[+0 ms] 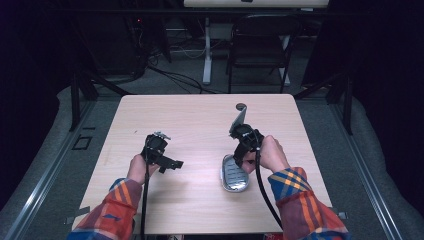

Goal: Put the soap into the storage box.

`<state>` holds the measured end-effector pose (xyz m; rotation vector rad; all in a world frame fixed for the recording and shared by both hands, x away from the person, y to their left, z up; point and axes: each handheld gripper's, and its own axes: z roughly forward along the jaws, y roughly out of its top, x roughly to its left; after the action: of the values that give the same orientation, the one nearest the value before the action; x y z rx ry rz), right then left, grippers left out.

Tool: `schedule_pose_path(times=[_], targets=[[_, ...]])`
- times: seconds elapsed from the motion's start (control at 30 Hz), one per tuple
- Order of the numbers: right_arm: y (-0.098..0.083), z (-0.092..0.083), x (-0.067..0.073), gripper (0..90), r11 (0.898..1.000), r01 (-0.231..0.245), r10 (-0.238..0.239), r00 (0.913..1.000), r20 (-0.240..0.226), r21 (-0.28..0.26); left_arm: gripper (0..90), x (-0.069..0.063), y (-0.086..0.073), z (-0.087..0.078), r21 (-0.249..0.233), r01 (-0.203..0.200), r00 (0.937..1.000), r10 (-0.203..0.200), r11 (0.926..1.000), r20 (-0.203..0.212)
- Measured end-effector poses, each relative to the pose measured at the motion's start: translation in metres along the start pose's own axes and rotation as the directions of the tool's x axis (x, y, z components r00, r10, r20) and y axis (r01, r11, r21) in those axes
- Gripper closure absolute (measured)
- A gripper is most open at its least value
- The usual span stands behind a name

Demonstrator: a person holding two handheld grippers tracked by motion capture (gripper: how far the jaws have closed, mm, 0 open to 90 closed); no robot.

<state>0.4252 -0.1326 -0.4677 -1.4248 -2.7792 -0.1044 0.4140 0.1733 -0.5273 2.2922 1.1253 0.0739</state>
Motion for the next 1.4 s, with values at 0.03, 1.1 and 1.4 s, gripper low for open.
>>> schedule_pose_path(times=[0.03, 1.1, 1.4], targets=[[0.001, 0.001, 0.001, 36.3, 1.0, 0.002, -0.002, 1.0, 0.002, 0.011, 0.0, 0.0, 0.0, 0.0, 0.0, 0.0, 1.0, 0.0, 1.0, 0.0], [0.009, 0.032, 0.011, 35.4, 0.995, -0.091, 0.091, 0.9958, 0.011, 0.047, 0.0, 0.0, 0.0, 0.0, 0.002, -0.001, 1.0, 0.001, 1.0, 0.0], [0.0, 0.027, 0.008, 35.0, 0.993, -0.109, 0.111, 0.9931, -0.037, 0.042, 0.0, -0.001, 0.0, 0.0, 0.005, -0.003, 1.0, 0.003, 1.0, 0.001]])
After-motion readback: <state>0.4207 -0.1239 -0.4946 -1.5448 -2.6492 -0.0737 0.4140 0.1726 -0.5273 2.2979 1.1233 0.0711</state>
